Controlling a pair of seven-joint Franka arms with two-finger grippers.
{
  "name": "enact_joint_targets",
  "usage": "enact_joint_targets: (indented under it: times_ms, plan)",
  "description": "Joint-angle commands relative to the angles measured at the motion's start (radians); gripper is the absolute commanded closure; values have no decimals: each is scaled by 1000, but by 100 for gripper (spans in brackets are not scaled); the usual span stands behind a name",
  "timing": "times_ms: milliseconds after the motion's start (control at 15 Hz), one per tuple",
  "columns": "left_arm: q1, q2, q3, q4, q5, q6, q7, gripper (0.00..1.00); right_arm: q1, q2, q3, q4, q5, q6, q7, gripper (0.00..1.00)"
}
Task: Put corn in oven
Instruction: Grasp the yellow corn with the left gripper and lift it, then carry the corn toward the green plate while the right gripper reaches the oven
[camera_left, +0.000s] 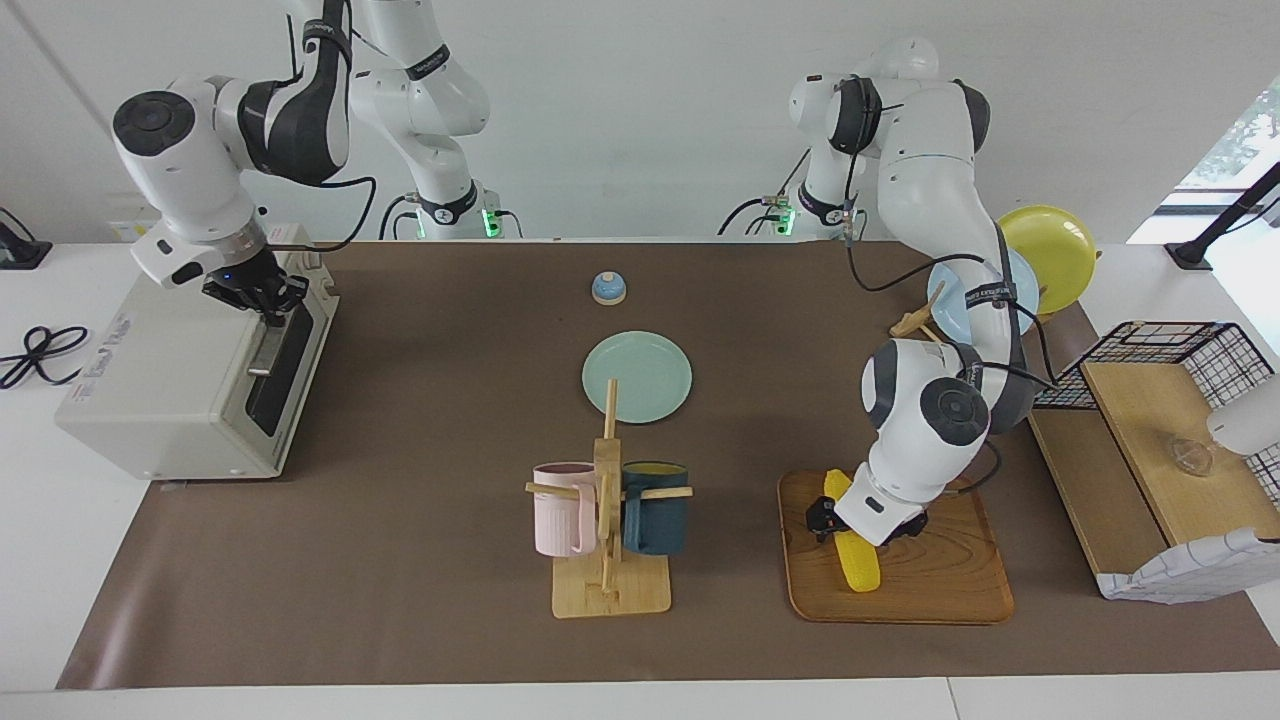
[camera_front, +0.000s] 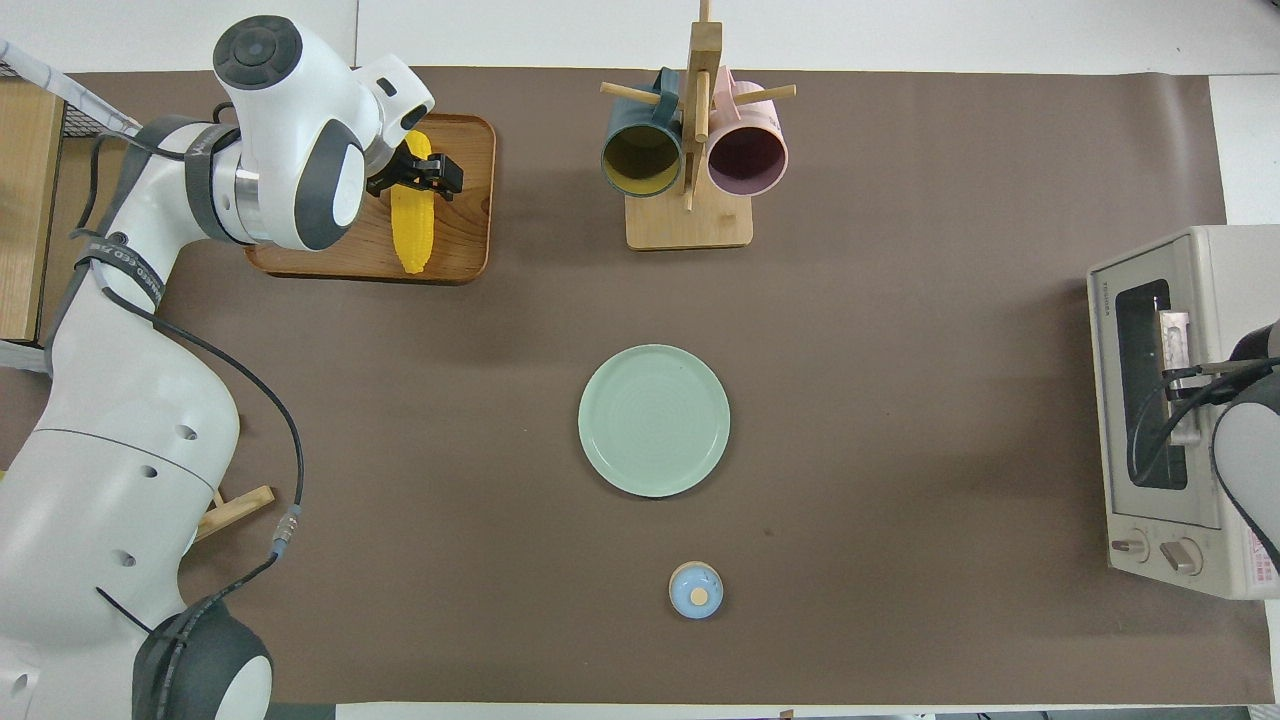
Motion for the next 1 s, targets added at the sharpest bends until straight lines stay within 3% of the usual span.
enact_joint_targets:
  times_ms: [0, 201, 267, 468, 669, 802, 936]
  plan:
    - [-10, -20, 11, -29, 25, 9, -10, 37, -2, 8, 6, -63, -13, 76, -13, 100]
    - [-11, -25, 11, -28, 15, -20, -15, 88, 9, 32, 6, -80, 9, 126, -13, 100]
    - [-10, -34, 9, -25, 12, -38, -15, 100, 10, 44, 6, -81, 32, 136, -13, 100]
    - [0, -75, 9, -20, -43, -85, -16, 100, 53, 68, 6, -86, 75, 166, 24, 100]
    - [-13, -193, 11, -38, -83, -197, -132, 100, 98, 103, 6, -106, 76, 217, 78, 100]
    - [-52, -326, 11, -147, -83, -237, -221, 100, 96, 121, 6, -123, 78, 254, 78, 100]
    - [-101, -469, 11, -323, -83, -227, -300, 100, 99, 124, 6, -123, 78, 255, 78, 100]
